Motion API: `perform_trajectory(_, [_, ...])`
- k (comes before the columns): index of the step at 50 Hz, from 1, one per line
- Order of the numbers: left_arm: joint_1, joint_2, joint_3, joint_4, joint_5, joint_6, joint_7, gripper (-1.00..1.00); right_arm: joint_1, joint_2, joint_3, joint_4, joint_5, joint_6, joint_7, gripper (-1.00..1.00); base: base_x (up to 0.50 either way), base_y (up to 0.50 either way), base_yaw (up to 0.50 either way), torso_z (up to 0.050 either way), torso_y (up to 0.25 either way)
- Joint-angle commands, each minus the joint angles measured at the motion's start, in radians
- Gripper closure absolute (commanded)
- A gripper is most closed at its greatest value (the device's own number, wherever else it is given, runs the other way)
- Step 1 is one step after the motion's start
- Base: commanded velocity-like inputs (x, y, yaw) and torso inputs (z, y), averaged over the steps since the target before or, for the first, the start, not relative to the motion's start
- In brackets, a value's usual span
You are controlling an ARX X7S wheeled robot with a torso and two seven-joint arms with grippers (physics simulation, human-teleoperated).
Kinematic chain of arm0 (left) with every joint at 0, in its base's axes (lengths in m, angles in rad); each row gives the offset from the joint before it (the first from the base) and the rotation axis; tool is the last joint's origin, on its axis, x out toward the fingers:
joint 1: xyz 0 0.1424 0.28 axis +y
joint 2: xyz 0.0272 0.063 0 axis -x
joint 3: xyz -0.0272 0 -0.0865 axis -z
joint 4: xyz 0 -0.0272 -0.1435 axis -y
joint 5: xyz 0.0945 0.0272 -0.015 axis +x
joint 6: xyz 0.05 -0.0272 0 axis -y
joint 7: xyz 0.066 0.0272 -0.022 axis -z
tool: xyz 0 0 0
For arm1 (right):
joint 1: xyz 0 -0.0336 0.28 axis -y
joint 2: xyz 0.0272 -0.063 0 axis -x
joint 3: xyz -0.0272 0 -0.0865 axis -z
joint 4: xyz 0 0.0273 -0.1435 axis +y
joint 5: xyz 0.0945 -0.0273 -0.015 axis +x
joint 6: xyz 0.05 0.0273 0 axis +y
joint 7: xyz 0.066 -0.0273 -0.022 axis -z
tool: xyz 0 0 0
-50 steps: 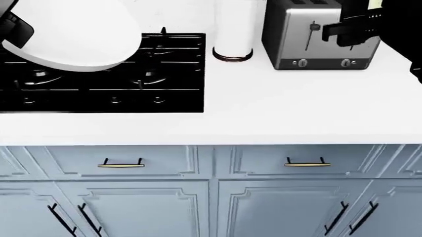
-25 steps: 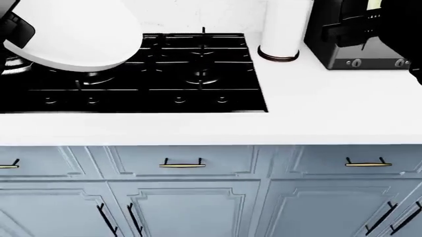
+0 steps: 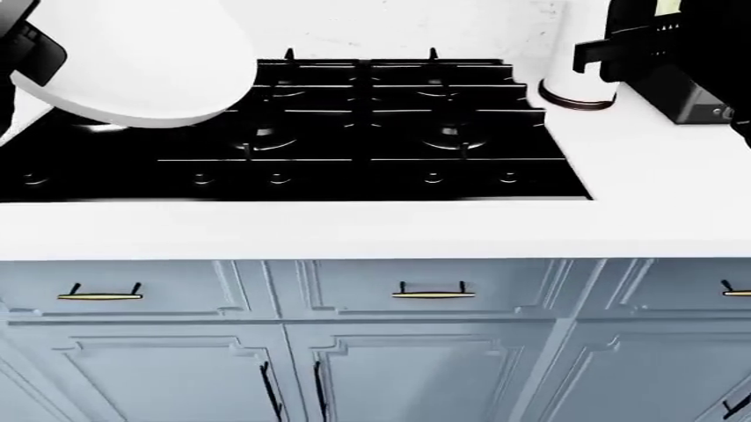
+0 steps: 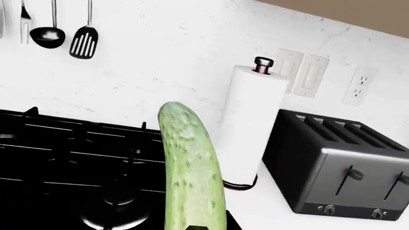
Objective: Place the two vegetables and bowl onto the tray for setting up a vegetable dip station.
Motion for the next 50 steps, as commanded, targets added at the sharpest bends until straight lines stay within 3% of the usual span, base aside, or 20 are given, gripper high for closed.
perform_trajectory(1, [-0.007, 0.006, -0.018, -0.007, 0.010, -0.001, 0.006, 1.00, 0.003, 0.002, -0.002, 0.002, -0.014, -0.001, -0.014, 1.00, 0.00, 0.50, 0.00, 0.000, 0.000])
perform_trajectory(26, [0.001, 0.003, -0.032, -0.005, 0.015, -0.010, 0.004, 1.00, 0.000, 0.003, 0.001, -0.005, -0.006, -0.014, -0.009, 1.00, 0.01, 0.50, 0.00, 0.000, 0.000])
perform_trajectory(50, [0.015, 0.004, -0.044, -0.004, 0.018, -0.012, 0.002, 1.00, 0.011, 0.006, -0.014, -0.008, -0.011, -0.004, -0.013, 1.00, 0.21, 0.50, 0.00, 0.000, 0.001])
